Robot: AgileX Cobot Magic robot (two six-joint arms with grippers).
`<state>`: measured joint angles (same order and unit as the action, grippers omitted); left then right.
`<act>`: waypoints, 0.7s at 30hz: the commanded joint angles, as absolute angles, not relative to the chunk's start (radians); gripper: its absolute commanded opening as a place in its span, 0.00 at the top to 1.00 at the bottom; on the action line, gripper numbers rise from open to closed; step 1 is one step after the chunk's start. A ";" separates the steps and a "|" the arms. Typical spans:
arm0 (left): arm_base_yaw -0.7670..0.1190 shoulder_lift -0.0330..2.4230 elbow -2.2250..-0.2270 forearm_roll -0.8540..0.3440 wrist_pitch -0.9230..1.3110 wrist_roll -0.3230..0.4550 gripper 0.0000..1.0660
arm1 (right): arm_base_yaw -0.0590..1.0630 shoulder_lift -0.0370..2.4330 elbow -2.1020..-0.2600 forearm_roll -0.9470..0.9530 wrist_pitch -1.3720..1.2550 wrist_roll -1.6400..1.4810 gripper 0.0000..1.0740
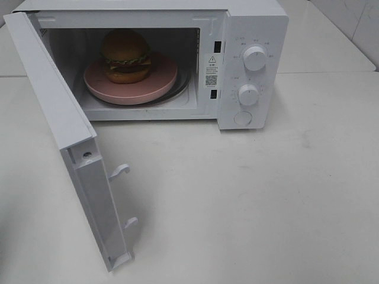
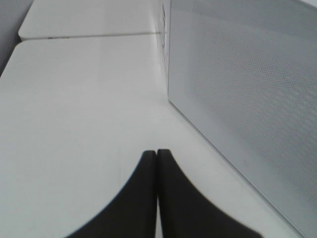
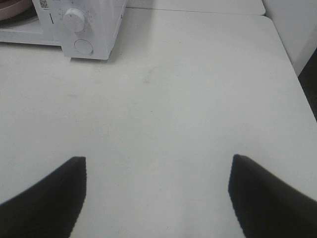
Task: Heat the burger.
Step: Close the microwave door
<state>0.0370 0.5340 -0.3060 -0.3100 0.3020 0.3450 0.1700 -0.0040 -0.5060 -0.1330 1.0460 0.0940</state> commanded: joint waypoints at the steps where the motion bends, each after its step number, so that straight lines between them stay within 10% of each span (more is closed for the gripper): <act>1: 0.034 0.548 -0.264 -0.417 0.110 0.425 1.00 | 0.163 -0.031 -0.505 -0.132 1.036 0.091 0.29; 21: 0.034 0.923 -0.245 -0.401 -0.286 0.398 1.00 | 0.163 -0.031 -0.505 -0.132 1.036 0.091 0.29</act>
<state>0.0370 0.9170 -0.2460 -0.4060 -0.2570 0.4140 0.1700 -0.0040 -0.5060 -0.1330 1.0460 0.0940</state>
